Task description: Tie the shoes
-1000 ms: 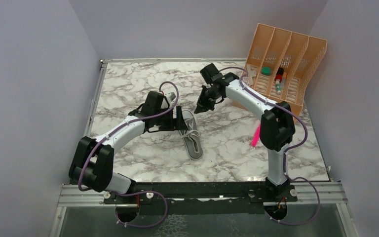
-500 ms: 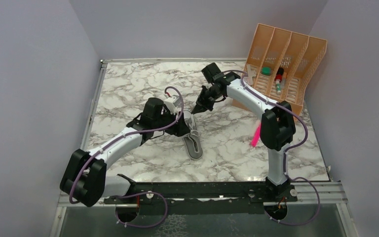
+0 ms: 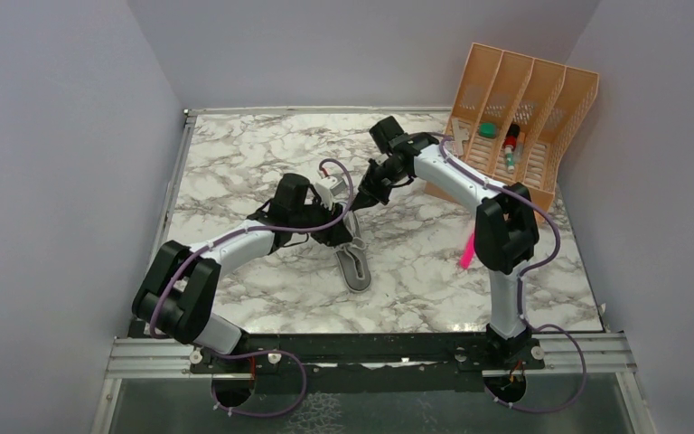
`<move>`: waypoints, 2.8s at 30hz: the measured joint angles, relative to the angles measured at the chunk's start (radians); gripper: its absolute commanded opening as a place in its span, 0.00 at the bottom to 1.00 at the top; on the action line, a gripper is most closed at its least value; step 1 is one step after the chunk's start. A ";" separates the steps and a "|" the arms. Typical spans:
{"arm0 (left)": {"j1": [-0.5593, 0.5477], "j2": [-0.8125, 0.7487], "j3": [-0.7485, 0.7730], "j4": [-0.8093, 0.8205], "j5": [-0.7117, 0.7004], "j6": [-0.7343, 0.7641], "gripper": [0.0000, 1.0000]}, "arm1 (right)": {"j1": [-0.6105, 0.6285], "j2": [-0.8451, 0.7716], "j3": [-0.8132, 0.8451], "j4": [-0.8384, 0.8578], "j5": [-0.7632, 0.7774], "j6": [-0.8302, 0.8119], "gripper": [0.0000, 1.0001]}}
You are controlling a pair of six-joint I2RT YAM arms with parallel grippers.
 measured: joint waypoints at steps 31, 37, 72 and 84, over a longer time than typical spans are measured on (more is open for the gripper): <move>-0.038 -0.105 0.000 -0.051 -0.017 0.032 0.04 | -0.004 0.026 -0.023 0.016 -0.103 0.047 0.01; -0.047 -0.112 -0.008 -0.053 -0.018 0.026 0.03 | 0.002 0.026 -0.049 0.024 -0.129 0.081 0.01; -0.047 -0.146 -0.042 -0.051 -0.036 0.023 0.03 | 0.006 -0.026 -0.084 -0.121 -0.213 0.298 0.01; -0.047 -0.154 -0.056 -0.041 -0.035 0.023 0.03 | 0.003 0.018 0.040 -0.232 -0.189 0.190 0.01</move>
